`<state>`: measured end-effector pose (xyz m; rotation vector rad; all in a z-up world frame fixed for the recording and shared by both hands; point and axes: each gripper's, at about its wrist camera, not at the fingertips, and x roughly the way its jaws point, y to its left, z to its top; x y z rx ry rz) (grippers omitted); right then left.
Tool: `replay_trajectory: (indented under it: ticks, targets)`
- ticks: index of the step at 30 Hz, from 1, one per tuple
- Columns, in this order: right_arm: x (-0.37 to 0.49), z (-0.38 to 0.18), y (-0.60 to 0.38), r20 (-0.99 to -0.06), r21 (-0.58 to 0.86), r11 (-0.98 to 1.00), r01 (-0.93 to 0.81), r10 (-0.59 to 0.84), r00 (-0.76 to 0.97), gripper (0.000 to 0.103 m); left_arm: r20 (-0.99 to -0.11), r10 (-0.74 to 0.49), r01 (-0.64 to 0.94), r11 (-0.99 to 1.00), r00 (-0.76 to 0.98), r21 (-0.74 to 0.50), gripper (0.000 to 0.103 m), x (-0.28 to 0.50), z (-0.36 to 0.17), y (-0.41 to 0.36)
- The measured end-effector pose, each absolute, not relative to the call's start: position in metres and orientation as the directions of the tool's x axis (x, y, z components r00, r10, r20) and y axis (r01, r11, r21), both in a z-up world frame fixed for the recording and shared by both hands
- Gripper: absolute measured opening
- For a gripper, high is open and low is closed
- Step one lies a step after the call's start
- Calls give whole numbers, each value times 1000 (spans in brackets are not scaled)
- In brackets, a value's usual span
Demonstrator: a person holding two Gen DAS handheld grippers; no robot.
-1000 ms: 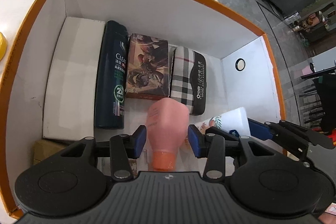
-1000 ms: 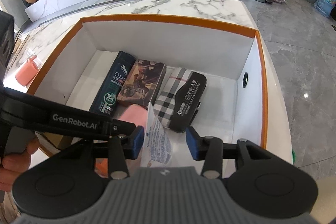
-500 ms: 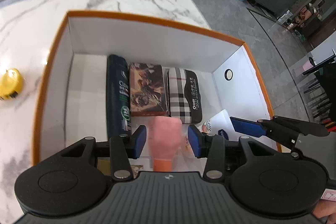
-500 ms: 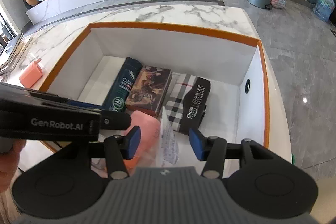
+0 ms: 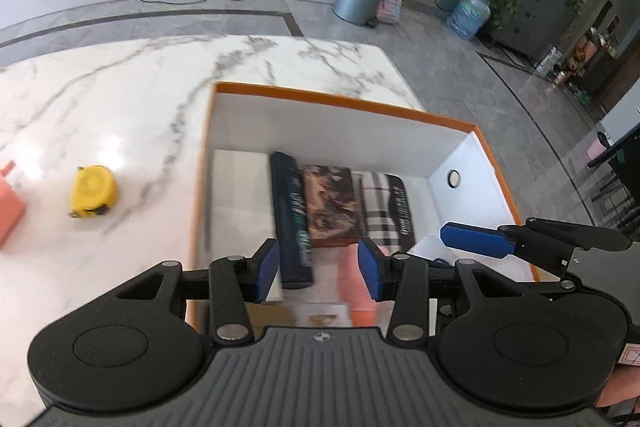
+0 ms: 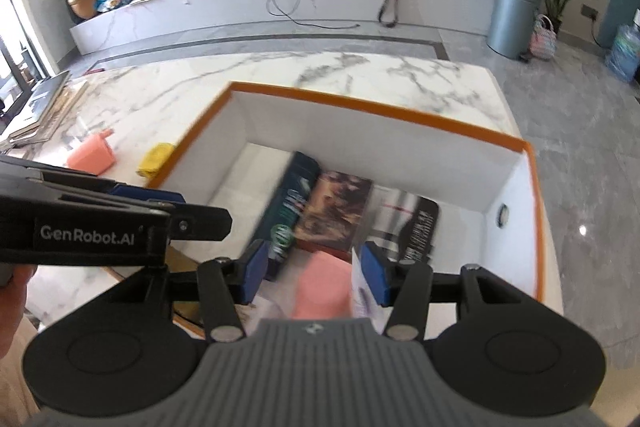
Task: Organize rigid objects
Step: 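Open both grippers to release the bottle and tube and withdraw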
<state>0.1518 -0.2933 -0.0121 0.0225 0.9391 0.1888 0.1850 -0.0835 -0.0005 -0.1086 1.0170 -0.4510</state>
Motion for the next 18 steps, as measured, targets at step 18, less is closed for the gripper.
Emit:
replay_trajectory:
  ticks: [18]
  targets:
    - [171,0,-191,-778,76,946,-317,255,574,52,-759,-280,68,952,587,-299,50,197,3,52]
